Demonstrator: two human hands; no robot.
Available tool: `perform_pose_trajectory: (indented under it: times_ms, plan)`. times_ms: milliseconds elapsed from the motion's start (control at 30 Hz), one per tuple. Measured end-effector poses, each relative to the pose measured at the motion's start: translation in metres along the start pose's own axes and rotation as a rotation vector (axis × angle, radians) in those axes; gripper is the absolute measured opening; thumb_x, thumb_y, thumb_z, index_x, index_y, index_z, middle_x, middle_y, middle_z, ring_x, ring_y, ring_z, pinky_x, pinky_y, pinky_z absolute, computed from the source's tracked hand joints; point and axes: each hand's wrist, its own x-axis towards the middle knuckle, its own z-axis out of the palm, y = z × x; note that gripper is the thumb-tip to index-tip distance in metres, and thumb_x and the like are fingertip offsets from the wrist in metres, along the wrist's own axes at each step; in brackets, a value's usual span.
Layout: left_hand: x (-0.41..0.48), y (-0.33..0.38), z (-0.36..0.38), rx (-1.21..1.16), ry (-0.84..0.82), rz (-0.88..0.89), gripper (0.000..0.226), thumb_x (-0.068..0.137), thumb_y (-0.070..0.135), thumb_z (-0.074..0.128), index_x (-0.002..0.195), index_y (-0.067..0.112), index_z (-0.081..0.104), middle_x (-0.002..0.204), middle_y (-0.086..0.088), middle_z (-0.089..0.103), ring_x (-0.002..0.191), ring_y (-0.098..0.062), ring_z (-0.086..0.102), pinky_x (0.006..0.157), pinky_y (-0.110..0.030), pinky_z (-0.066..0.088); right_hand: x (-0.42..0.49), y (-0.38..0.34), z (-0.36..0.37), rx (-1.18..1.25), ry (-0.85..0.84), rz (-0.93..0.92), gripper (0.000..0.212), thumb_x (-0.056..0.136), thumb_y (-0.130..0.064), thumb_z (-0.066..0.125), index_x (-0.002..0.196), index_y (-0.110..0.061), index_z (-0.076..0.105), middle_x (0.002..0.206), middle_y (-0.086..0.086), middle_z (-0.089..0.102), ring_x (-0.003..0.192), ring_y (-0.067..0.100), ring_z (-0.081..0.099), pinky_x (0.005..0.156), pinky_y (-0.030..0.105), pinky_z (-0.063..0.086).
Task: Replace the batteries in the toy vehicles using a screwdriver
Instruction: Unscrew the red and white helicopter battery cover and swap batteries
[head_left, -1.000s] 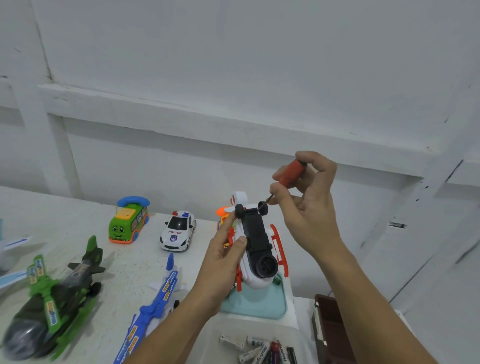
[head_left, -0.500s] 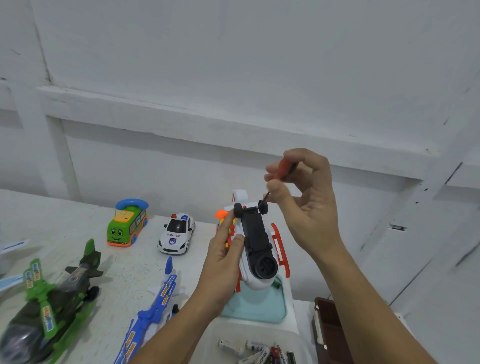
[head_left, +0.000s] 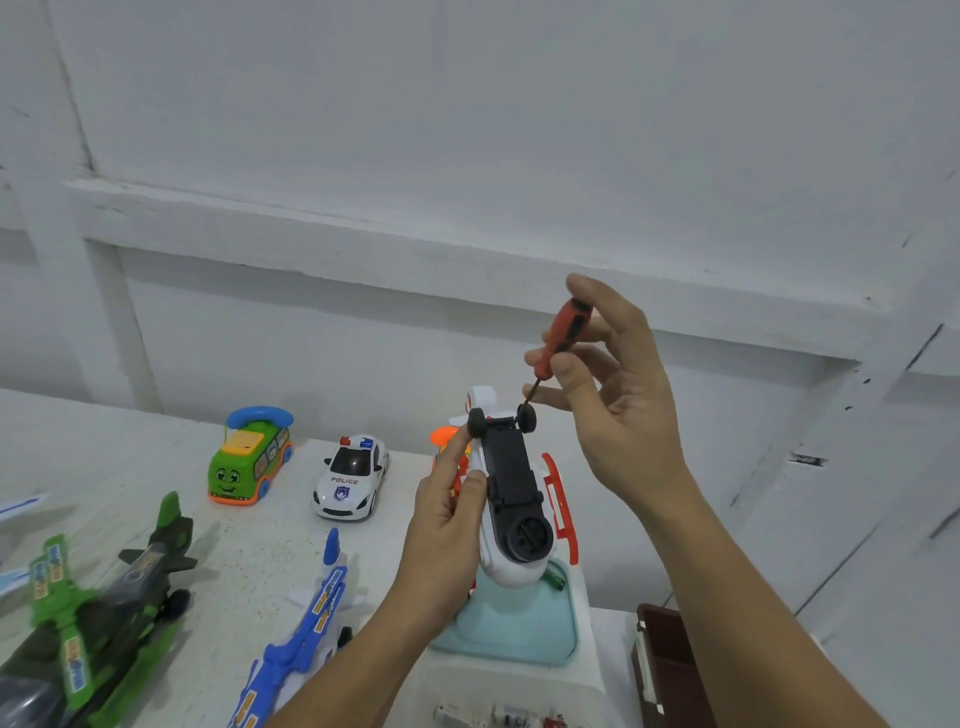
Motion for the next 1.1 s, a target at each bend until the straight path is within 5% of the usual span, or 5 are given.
perform_pose_trajectory:
  times_ms: [267,433,600,867,1100]
  plan:
    - [0.007,-0.004,0.004,-0.019,-0.007,0.031,0.041,0.101,0.034,0.044,0.127,0.066,0.045,0.129,0.017,0.057,0.122,-0.002,0.054,0.107,-0.037,0.044,0.008,0.009,0.002,-0.033,0.024,0.001,0.051,0.084,0.0,0.071,0.116,-0.038,0.059,0.097,-0.011,0.055,0.09,0.017,0.059,0.063,0.044,0.061]
    - [0.006,0.009,0.004,-0.102,-0.046,0.104,0.035,0.092,0.032,0.046,0.123,0.048,0.046,0.098,0.043,0.062,0.095,0.014,0.062,0.075,-0.01,0.052,0.013,0.012,-0.004,0.037,0.011,0.02,0.061,0.091,0.005,0.06,0.127,-0.044,0.056,0.1,-0.002,0.064,0.097,0.025,0.066,0.076,0.04,0.061]
    - [0.01,0.008,0.005,-0.103,-0.035,0.101,0.042,0.087,0.039,0.051,0.127,0.051,0.048,0.115,0.025,0.067,0.104,0.001,0.065,0.088,-0.032,0.056,0.017,0.008,-0.006,-0.005,0.001,-0.018,0.056,0.086,0.0,0.067,0.119,-0.044,0.056,0.108,-0.008,0.06,0.099,0.02,0.062,0.071,0.047,0.06]
    - [0.002,0.016,0.011,-0.082,-0.017,0.133,0.036,0.09,0.032,0.048,0.123,0.047,0.046,0.098,0.049,0.057,0.096,0.018,0.059,0.075,-0.007,0.05,0.015,0.006,-0.012,0.047,-0.036,-0.015,0.062,0.089,0.009,0.058,0.128,-0.038,0.054,0.105,0.003,0.069,0.101,0.023,0.07,0.092,0.04,0.055]
    - [-0.008,0.018,0.015,-0.108,0.005,0.139,0.037,0.097,0.011,0.049,0.126,0.033,0.05,0.095,0.041,0.065,0.09,0.017,0.063,0.07,-0.003,0.046,0.012,0.0,-0.016,-0.037,-0.007,-0.054,0.055,0.078,-0.001,0.078,0.115,-0.037,0.061,0.094,-0.009,0.062,0.08,0.012,0.064,0.076,0.021,0.053]
